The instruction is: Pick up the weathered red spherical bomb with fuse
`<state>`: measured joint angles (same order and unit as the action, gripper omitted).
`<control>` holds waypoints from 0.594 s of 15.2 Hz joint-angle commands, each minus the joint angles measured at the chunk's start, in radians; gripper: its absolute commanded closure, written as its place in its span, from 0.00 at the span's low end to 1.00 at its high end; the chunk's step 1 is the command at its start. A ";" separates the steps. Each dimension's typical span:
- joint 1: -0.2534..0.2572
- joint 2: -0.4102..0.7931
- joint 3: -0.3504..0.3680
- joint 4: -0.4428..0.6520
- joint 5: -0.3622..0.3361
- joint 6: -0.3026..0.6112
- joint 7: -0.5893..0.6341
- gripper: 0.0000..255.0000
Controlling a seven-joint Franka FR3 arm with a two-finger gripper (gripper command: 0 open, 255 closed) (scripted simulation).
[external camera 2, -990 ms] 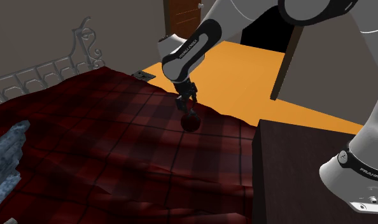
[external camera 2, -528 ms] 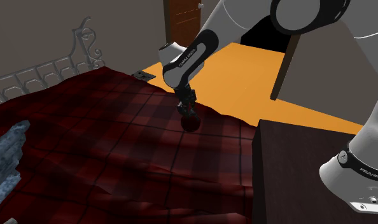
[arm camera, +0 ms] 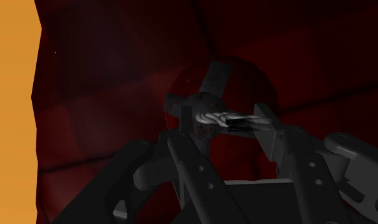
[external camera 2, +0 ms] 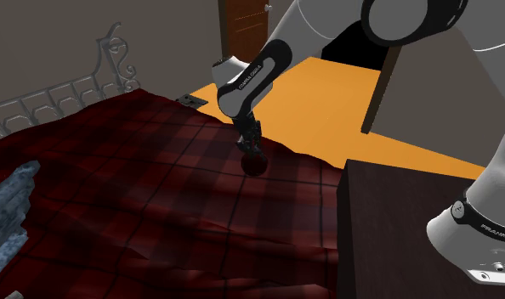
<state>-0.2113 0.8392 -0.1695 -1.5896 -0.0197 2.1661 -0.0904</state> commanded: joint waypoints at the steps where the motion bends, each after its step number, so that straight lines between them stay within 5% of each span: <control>1: 0.000 0.002 0.000 0.000 0.000 -0.001 0.000 1.00; 9: 0.006 -0.080 -0.007 -0.022 -0.007 -0.060 -0.005 1.00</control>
<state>-0.2055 0.7734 -0.1754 -1.6042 -0.0252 2.1121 -0.0937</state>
